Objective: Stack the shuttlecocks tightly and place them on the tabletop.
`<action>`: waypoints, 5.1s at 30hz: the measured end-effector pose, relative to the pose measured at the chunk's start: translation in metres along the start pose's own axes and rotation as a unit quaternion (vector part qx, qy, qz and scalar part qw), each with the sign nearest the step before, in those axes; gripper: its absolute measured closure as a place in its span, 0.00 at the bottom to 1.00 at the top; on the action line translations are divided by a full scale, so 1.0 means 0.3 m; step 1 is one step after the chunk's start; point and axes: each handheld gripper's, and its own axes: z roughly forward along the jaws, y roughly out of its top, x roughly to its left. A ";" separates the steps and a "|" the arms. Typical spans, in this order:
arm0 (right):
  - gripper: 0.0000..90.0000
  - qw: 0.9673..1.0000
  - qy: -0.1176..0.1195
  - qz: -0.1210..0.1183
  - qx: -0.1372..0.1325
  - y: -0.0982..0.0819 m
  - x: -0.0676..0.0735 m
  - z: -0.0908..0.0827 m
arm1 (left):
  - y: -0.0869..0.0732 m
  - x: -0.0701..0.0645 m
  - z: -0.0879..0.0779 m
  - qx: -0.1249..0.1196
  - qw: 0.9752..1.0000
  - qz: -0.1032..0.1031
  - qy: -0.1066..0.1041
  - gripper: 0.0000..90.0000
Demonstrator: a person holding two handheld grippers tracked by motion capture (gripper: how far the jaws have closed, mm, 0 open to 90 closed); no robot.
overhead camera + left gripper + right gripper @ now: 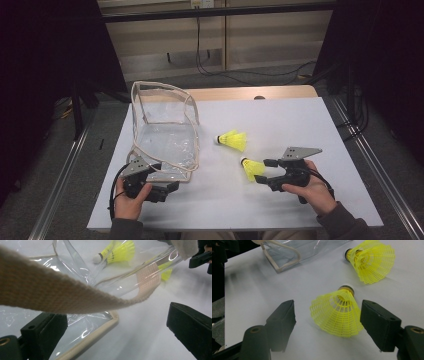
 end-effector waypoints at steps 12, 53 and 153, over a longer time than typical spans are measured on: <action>0.33 1.000 0.011 -0.006 0.006 0.000 0.018 0.005 | 0.000 0.000 -0.001 0.000 1.000 0.000 0.000 0.04; 0.30 1.000 -0.008 -0.008 0.028 0.001 0.030 0.123 | 0.002 0.001 -0.001 0.003 1.000 0.002 0.000 0.04; 0.99 0.999 -0.022 -0.001 0.031 0.001 0.004 0.123 | 0.002 0.004 -0.007 0.003 1.000 0.004 0.003 0.04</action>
